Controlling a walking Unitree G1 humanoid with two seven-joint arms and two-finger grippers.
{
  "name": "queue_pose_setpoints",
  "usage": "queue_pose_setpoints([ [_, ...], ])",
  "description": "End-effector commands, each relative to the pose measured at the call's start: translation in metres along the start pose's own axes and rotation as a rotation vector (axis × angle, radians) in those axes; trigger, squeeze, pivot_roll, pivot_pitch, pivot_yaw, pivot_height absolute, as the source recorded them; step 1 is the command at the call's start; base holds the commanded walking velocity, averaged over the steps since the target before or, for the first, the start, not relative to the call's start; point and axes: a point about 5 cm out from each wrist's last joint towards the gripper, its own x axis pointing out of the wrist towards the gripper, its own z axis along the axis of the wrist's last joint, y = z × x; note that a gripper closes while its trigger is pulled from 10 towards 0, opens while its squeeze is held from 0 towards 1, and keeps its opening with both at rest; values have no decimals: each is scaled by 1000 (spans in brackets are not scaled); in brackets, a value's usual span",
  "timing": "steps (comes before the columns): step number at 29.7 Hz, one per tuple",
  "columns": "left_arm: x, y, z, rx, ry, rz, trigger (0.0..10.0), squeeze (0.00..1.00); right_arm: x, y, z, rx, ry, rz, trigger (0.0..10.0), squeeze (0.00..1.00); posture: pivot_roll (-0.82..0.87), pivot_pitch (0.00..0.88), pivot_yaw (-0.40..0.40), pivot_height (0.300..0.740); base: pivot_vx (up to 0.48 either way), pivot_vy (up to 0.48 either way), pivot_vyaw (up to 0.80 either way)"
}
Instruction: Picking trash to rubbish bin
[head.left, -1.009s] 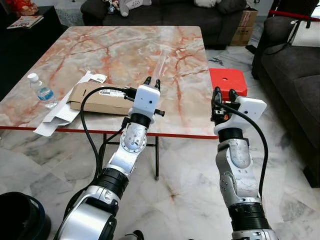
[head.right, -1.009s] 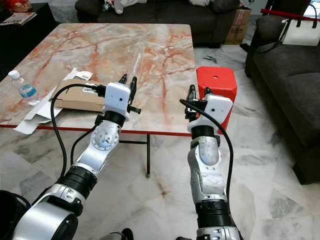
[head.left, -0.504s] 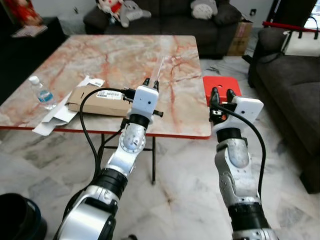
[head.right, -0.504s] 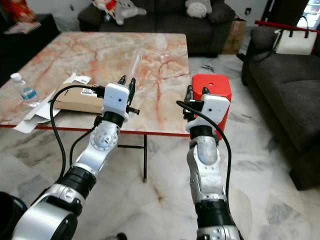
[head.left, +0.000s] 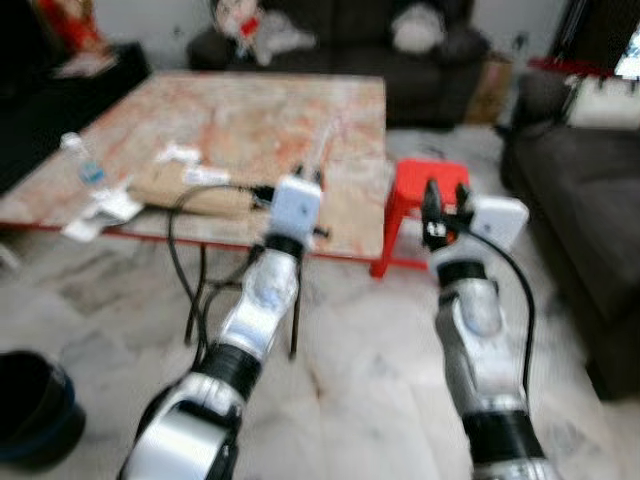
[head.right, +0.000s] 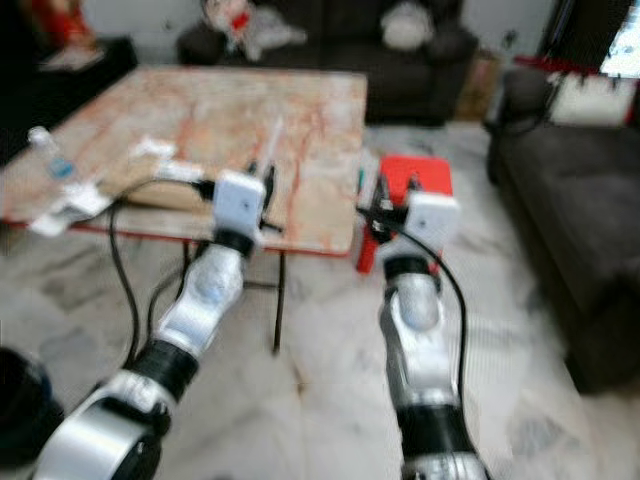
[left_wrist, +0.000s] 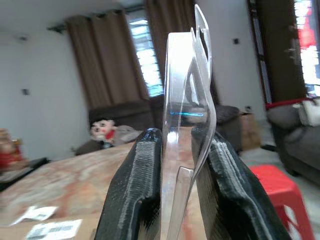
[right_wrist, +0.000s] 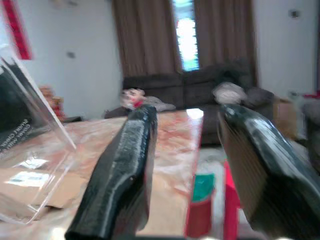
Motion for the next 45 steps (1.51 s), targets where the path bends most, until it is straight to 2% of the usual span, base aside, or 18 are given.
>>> queue_pose_setpoints([
  [1, -1, 6, -2, 12, 6, 8, 10000, 0, 2, 8, 2, 4, -6, 26, 10000, 0, 21, 24, 10, 740, 0, 0, 694],
  [21, -4, 3, -3, -2, 11, -6, 10000, 0, 1, 5, 0, -3, 8, 30, 10000, 0, 26, 47, -2, 740, 0, 0, 791],
  [25, -9, 6, -8, 15, 22, -28, 10000, 0, 0, 5, -2, -6, 15, 30, 10000, 0, 25, 46, -2, 740, 0, 0, 800],
  [29, -24, 20, -26, 71, 88, -33, 10000, 0, -2, -6, -10, -24, 44, 4, 10000, 0, 26, 49, 1, 740, 0, 0, 800],
  [30, -37, 30, -41, 111, 147, -37, 10000, 0, -4, -12, -14, -36, 60, -5, 10000, 0, 30, 52, 1, 740, 0, 0, 800],
  [31, -37, 30, -41, 111, 147, -37, 10000, 0, -4, -12, -14, -36, 60, -5, 10000, 0, 30, 52, 1, 740, 0, 0, 800],
  [32, -47, 38, -51, 139, 196, -38, 10000, 0, -6, -16, -16, -47, 71, -12, 10000, 0, 31, 54, -1, 740, 0, 0, 800],
  [33, -47, 38, -51, 139, 196, -38, 10000, 0, -6, -16, -16, -47, 71, -12, 10000, 0, 31, 54, -1, 740, 0, 0, 800],
  [37, -79, 60, -81, 207, 349, -44, 10000, 0, -12, -32, -28, -70, 125, -34, 10000, 0, 34, 57, -6, 740, 0, 0, 741],
  [39, -86, 63, -87, 216, 390, -49, 10000, 0, -14, -35, -33, -80, 143, -37, 10000, 0, 34, 57, -6, 740, 0, 0, 563],
  [41, -99, 68, -100, 202, 480, -43, 10000, 0, -19, -44, -46, -90, 208, -46, 10000, 0, 38, 56, -10, 740, 0, 0, 0],
  [43, -118, 70, -118, 165, 616, -54, 10000, 0, -33, -59, -67, -114, 303, -66, 10000, 0, 37, 56, -9, 740, 0, 0, 0],
  [44, -118, 70, -118, 165, 616, -54, 10000, 0, -33, -59, -67, -114, 303, -66, 10000, 0, 37, 56, -9, 740, 0, 0, 0],
  [45, -126, 70, -123, 160, 658, -64, 10000, 0, -40, -66, -77, -125, 354, -76, 10000, 0, 33, 55, -12, 740, 0, 0, 0],
])
